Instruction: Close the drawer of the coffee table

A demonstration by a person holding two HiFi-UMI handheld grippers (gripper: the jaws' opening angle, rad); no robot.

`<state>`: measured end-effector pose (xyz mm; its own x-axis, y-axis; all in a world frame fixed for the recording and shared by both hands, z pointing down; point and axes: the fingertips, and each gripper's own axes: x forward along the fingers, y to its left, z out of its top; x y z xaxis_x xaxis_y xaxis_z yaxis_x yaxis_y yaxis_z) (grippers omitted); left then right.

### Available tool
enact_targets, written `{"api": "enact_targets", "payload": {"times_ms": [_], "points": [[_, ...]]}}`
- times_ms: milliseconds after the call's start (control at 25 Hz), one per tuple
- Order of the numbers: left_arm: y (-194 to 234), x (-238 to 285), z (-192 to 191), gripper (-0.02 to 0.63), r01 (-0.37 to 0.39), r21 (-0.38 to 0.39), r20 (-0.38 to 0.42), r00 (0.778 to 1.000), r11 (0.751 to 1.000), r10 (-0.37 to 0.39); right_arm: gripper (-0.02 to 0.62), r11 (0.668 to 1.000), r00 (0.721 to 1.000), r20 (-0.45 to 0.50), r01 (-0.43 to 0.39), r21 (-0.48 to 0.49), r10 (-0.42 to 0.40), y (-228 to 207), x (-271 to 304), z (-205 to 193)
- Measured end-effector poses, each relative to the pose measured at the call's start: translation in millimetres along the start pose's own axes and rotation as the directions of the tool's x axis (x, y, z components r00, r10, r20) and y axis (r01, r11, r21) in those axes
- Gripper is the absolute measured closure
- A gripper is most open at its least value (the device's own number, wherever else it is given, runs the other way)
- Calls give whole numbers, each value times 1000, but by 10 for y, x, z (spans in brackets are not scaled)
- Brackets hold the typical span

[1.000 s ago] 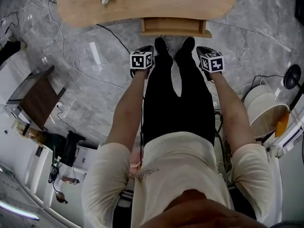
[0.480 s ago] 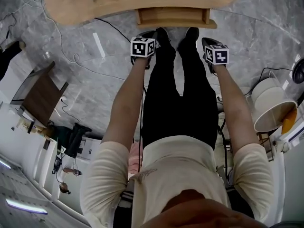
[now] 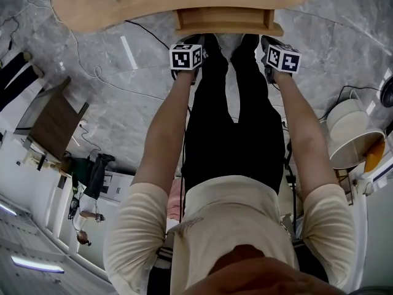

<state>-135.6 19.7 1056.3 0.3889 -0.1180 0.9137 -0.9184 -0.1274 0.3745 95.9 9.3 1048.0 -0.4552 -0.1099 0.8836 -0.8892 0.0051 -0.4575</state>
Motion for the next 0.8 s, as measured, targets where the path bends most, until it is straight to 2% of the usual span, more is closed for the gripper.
{"api": "enact_targets", "payload": {"times_ms": [160, 360, 600, 800], "points": [[57, 55, 52, 601, -6, -11, -32, 999, 1000, 5, 600, 998, 999, -36, -11, -65, 9, 26, 79, 56], [80, 92, 69, 601, -11, -41, -59, 998, 999, 9, 600, 999, 998, -57, -19, -37, 17, 36, 93, 95], [58, 59, 187, 601, -8, -46, -68, 998, 999, 5, 601, 996, 999, -27, -40, -85, 37, 104, -28, 225], [24, 7, 176, 601, -26, -94, -93, 996, 995, 18, 601, 997, 998, -47, -37, -74, 34, 102, -104, 196]]}}
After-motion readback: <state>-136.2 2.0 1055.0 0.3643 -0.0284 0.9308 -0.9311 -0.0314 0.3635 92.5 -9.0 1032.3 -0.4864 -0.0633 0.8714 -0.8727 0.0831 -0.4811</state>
